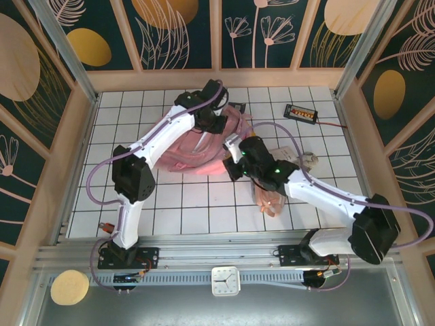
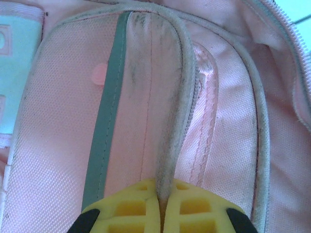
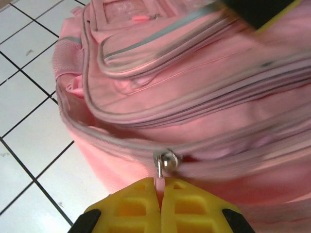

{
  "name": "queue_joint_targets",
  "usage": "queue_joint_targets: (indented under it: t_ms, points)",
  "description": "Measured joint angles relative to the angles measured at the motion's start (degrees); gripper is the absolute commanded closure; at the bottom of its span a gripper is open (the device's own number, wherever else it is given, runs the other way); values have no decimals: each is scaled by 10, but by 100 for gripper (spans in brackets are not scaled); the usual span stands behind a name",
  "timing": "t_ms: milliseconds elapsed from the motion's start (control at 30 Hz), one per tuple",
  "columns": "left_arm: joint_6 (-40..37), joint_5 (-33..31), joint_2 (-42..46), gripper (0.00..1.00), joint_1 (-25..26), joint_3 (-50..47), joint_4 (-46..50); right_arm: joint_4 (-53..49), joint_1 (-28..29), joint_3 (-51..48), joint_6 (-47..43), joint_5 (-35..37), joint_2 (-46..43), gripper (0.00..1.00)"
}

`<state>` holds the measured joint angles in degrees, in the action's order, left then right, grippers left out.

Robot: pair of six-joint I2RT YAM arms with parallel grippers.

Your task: Pack books, pencil case, and school supplies into a backpack

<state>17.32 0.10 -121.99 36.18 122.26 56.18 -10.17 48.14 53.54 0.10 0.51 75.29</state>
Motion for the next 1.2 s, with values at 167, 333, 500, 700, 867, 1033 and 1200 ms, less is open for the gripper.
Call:
queue_joint_targets:
  t_ms: [167,333,500,700,867,1033,1200]
  points:
    - [32,5,-28,100,1,29,23,-38,85,65,50,45,85,100]
    - [56,16,-47,100,2,45,42,-34,141,104,83,64,202,100]
    - [75,28,-56,100,2,75,62,14,156,130,95,70,289,100]
    - [94,35,-56,100,1,78,63,101,150,144,95,54,341,100]
    - [98,35,-56,100,-5,78,75,150,144,225,86,15,421,100]
    - [97,32,-56,100,-10,78,88,191,139,267,65,-38,460,54]
    - [84,22,-32,100,-5,53,66,218,149,183,53,-92,389,19]
